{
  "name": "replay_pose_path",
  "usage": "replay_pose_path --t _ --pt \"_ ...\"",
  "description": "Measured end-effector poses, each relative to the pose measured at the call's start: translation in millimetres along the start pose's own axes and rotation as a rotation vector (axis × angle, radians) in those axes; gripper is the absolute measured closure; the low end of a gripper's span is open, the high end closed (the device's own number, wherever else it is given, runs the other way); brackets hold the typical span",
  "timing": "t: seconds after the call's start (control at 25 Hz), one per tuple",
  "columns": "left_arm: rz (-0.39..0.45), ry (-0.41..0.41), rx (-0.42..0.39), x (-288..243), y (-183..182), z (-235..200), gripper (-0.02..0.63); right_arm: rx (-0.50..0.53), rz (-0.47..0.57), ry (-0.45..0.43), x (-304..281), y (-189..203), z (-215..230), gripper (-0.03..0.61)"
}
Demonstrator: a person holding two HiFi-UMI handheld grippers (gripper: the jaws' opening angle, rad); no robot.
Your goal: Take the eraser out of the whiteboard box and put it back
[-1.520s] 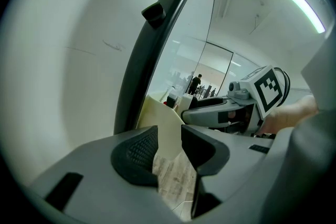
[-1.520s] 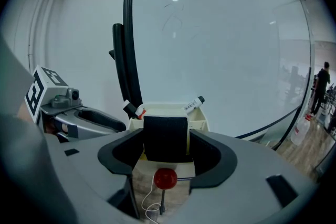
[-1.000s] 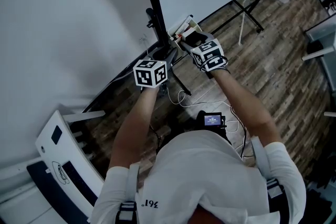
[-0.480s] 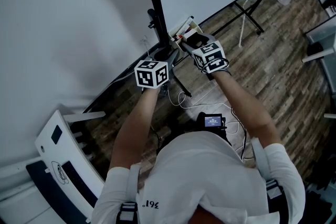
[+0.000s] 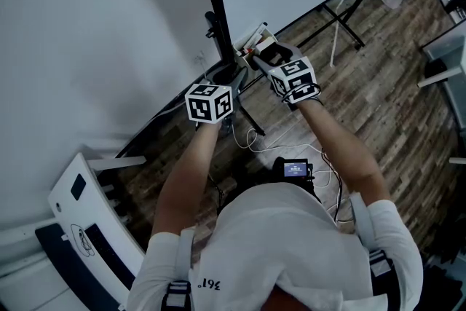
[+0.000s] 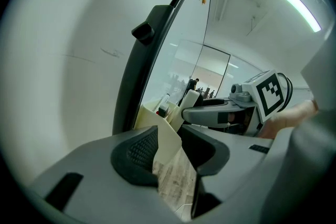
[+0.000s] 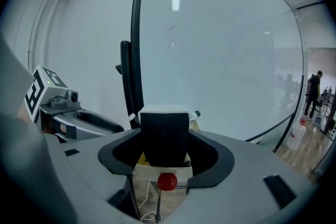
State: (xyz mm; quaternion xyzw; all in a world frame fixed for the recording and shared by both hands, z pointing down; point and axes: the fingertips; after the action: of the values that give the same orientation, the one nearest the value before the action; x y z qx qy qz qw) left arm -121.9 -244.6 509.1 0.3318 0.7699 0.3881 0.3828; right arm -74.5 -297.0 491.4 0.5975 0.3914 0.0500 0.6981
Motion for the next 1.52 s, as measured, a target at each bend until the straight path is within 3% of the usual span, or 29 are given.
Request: replay_pose_path --t 0.96,1.52 --pt "0.057 0.026 -0.012 24 -14 22 0.486 0.001 0.100 0.035 48 -32 -6 0.310" --pt "0.044 0.017 -0.041 33 -16 25 0.486 -0.003 0.139 0.047 69 -42 -1 0.310"
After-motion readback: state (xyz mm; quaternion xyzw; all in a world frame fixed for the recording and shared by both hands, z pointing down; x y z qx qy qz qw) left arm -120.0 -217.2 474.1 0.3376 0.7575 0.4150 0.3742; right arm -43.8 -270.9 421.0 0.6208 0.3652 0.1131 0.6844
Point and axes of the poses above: the fingertips, and each gripper's own axes: x backward along the fingers, z to its right, y out of its underside, and after that the axes turned 2 degrees about x, right-handed
